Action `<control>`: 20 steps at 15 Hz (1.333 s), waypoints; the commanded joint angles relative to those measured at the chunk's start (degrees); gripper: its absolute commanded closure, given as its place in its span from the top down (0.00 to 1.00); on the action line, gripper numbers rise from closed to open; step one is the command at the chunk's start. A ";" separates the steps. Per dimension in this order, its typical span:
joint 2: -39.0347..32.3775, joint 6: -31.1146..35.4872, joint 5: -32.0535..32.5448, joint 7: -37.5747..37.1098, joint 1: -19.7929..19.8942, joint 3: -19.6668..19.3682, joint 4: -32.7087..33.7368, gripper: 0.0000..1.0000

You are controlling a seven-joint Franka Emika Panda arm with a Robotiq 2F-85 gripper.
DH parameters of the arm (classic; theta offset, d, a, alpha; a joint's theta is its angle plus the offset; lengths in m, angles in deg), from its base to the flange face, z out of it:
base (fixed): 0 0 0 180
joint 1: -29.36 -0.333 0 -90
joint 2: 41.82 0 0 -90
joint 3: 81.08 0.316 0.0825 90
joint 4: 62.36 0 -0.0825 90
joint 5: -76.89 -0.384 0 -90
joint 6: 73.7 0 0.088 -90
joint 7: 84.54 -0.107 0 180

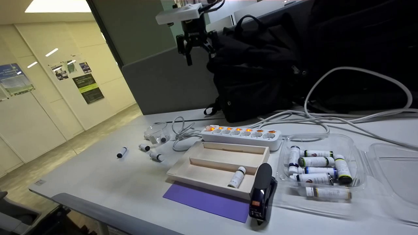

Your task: Turn on the second switch from the right

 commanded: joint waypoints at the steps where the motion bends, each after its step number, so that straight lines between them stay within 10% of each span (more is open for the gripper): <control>1: -3.63 10.17 -1.16 0.72 2.34 1.52 -1.53 0.67; 10: -16.09 20.92 7.42 -3.34 5.11 -1.76 -1.48 0.03; 20: -20.01 23.79 11.50 -6.05 7.59 -4.01 -1.37 0.00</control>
